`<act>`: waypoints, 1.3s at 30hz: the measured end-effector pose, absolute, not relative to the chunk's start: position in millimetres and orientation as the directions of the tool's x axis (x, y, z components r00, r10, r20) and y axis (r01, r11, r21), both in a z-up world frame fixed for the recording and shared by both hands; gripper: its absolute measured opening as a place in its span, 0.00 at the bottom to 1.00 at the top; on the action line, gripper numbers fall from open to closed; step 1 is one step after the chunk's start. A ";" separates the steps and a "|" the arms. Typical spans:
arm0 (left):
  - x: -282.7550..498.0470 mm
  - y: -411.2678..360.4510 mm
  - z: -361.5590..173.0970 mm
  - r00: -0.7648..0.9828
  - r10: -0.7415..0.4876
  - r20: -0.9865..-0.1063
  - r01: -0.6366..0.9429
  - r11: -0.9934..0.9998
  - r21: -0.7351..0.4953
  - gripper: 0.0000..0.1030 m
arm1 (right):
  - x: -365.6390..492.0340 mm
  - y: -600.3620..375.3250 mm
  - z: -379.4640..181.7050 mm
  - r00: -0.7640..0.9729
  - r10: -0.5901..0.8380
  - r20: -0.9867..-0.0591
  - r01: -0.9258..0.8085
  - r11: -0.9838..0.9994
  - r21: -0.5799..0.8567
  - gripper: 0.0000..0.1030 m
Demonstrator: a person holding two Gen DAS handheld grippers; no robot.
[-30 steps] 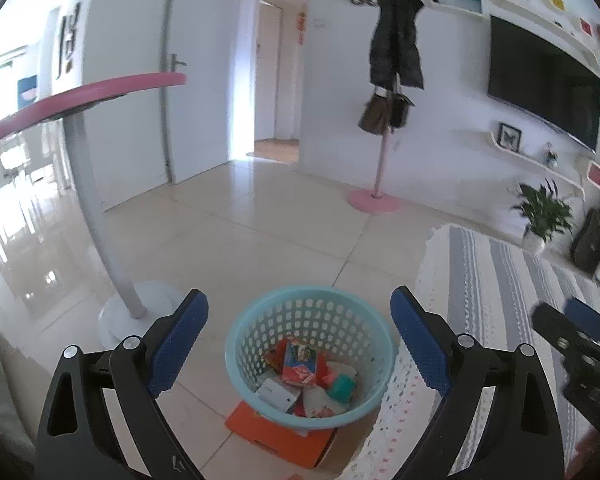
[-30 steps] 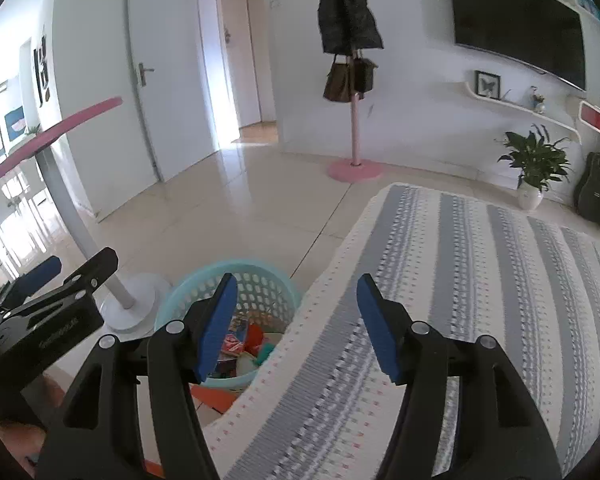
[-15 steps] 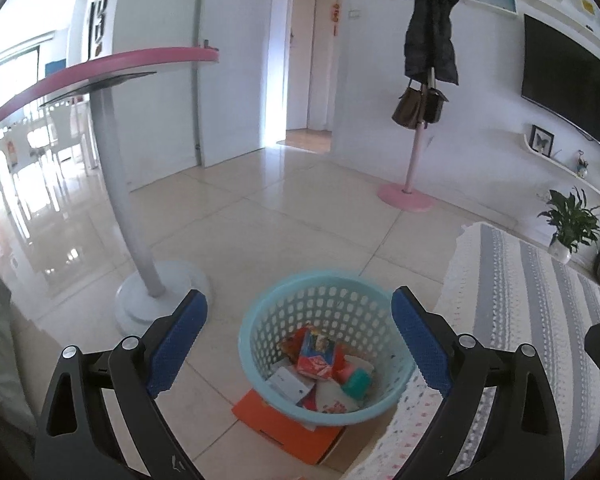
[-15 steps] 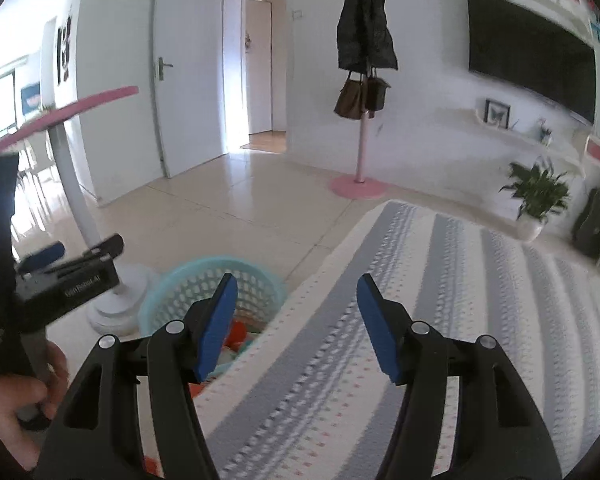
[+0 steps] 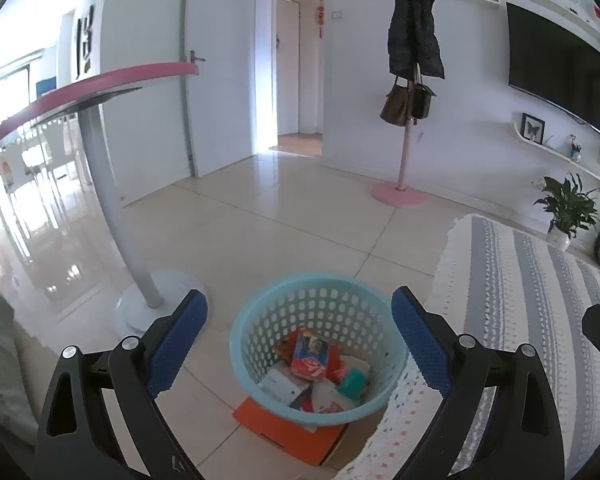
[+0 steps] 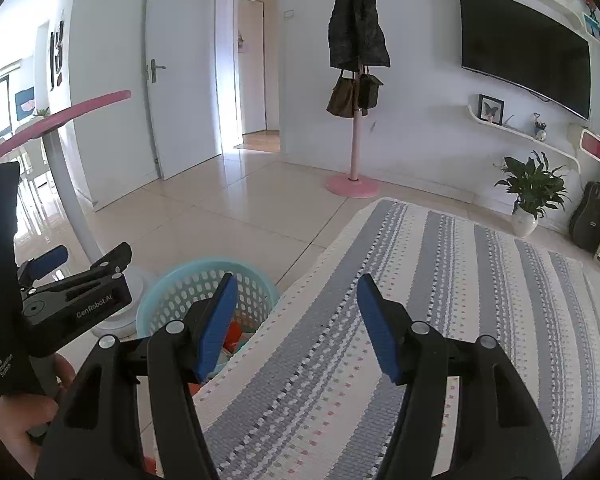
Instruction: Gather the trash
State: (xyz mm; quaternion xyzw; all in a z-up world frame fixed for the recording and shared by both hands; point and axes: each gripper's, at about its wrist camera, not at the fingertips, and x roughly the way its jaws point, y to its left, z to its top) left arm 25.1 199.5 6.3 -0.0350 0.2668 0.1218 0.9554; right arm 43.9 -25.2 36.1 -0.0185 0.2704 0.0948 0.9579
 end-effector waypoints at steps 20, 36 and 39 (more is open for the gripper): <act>22.1 200.8 12.8 0.832 0.214 -0.512 -0.247 0.969 0.004 0.88 | 58.4 -24.1 22.2 0.816 0.159 -0.556 -0.178 0.984 0.020 0.57; 23.1 201.8 14.3 0.829 0.197 -0.523 -0.231 0.973 0.000 0.88 | 56.4 -24.3 18.2 0.814 0.163 -0.557 -0.179 0.984 0.027 0.57; 24.2 201.2 13.6 0.828 0.197 -0.526 -0.226 0.974 0.009 0.88 | 58.0 -23.1 16.8 0.811 0.165 -0.561 -0.180 0.983 0.027 0.57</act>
